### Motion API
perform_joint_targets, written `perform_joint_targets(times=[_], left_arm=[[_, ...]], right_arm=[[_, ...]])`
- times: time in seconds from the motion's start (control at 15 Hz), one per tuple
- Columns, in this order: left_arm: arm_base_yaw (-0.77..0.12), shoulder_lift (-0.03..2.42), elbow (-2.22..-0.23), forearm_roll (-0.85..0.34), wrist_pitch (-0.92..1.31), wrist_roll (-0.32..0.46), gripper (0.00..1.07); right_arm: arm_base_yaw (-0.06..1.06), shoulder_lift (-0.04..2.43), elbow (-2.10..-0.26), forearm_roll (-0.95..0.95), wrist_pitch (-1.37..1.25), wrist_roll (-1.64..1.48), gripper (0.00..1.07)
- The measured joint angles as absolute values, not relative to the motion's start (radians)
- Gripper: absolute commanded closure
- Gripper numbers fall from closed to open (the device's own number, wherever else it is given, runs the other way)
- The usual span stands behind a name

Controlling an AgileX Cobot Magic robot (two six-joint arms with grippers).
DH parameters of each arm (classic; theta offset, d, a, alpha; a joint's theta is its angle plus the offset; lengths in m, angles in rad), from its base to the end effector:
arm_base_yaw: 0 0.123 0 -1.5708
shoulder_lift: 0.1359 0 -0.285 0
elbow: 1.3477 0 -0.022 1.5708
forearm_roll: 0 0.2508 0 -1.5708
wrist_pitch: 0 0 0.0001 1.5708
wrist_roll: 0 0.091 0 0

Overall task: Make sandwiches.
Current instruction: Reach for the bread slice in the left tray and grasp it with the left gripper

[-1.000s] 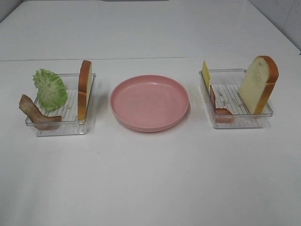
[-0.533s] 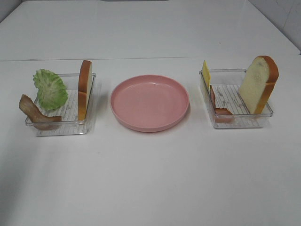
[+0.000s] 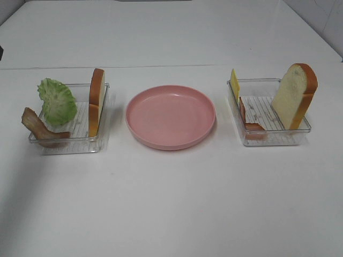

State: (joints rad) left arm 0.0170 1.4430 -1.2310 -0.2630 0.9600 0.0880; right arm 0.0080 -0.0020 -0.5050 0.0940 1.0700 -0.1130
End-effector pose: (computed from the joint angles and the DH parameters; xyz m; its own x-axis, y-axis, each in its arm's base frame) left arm 0.2969 -0.0144 0.3206 -0.8800 -0.0786 -0.4685 0.0287 0.9756 -0.2176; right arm -0.0064 0.0074 0.2782 -0.4498 -0.0711 -0.8903 -0.1119 0.9935 -0.0228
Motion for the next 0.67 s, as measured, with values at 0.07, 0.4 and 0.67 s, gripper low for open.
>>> perform_joint_targets(times=[0.07, 0.4, 0.67], left_arm=[[0.017, 1.467, -1.261, -0.266, 0.99, 0.088, 0.26], [-0.108, 1.683, -1.521, -0.21, 1.091, -0.026, 0.26], [-0.206, 1.819, -1.672, -0.122, 1.168, -0.148, 0.26]], right_arm=[[0.008, -0.002, -0.505, 0.094, 1.07, -0.113, 0.3], [0.008, -0.002, -0.505, 0.094, 1.07, -0.113, 0.3], [0.008, -0.002, -0.505, 0.094, 1.07, -0.113, 0.3]])
